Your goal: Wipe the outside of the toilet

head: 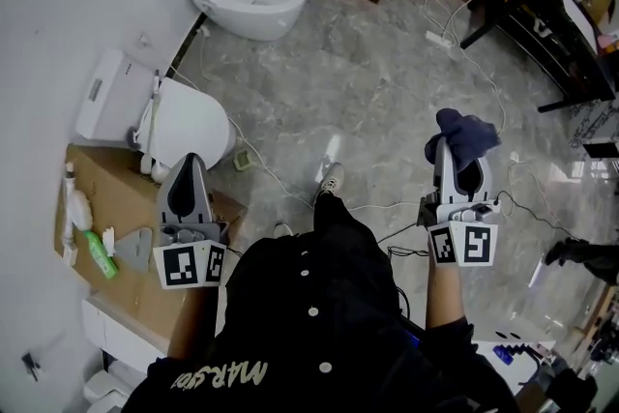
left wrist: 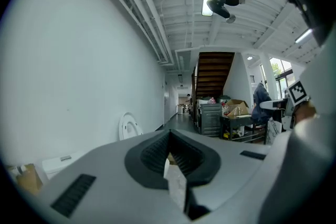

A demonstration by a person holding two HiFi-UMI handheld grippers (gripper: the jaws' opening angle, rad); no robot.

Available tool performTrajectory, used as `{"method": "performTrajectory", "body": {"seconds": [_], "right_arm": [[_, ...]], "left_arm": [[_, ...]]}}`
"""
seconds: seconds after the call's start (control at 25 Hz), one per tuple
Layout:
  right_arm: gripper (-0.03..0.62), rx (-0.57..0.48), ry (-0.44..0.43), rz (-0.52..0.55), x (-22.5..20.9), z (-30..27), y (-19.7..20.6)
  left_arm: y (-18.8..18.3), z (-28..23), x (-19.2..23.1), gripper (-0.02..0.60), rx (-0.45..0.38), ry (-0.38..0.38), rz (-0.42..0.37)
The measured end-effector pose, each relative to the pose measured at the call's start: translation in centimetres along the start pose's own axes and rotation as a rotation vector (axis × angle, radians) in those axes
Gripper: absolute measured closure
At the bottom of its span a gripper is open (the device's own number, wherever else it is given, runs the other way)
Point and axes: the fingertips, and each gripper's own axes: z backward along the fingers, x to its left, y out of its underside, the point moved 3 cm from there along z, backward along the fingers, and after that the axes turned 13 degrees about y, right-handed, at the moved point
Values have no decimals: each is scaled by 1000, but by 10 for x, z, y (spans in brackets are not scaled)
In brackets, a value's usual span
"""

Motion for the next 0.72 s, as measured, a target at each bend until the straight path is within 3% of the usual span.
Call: {"method": "performTrajectory", "body": {"seconds": [0.24,0.72], "right_arm": [[461,-5,-13,-12,-36,-61,-6],[461,-17,-100,-15,-72,-162,-1]], "left_arm": [[-22,-49,-2,572,-30,-74,-7],[-28,-128,-7,572,-30,-164,-19]]}}
